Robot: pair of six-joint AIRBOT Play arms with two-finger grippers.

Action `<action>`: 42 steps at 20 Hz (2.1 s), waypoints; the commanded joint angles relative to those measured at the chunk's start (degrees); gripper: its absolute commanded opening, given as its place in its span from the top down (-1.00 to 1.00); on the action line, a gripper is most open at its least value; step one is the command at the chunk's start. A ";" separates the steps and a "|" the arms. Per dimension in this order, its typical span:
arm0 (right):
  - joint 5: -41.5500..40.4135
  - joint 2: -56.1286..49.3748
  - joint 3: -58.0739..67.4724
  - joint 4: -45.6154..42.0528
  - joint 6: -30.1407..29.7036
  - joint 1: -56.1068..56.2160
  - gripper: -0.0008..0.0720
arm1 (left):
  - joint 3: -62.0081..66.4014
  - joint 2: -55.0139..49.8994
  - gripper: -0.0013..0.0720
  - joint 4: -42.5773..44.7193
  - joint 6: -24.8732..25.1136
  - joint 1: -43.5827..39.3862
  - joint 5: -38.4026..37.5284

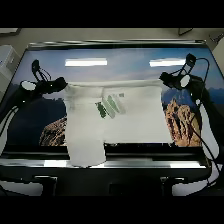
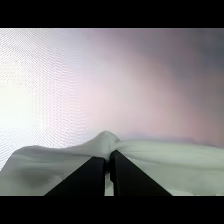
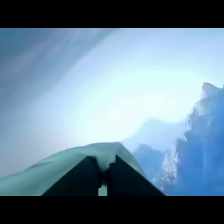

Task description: Fold the clothes and pants, and hang the long-sleeved shirts on hangers.

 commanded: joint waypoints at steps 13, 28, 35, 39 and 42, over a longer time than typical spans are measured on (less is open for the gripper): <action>53.24 -0.09 5.77 -2.34 -10.32 -6.64 0.86 | -2.05 4.15 0.90 14.29 -7.56 1.22 -41.64; 61.64 -0.55 6.56 1.46 -13.22 -11.93 -0.57 | 1.22 5.33 -0.57 17.29 -12.11 6.43 -51.04; 64.43 6.01 -9.01 -2.38 -14.40 -18.84 -0.58 | -34.84 23.21 -0.43 18.43 -5.84 7.93 -47.28; 64.78 6.67 -10.49 -0.85 -14.47 -18.69 -0.58 | -47.91 26.43 -0.33 7.39 -0.83 7.87 -39.30; 65.59 7.02 -10.49 -0.20 -14.47 -18.69 -0.58 | -49.62 25.83 -0.19 4.59 -0.04 6.14 -36.52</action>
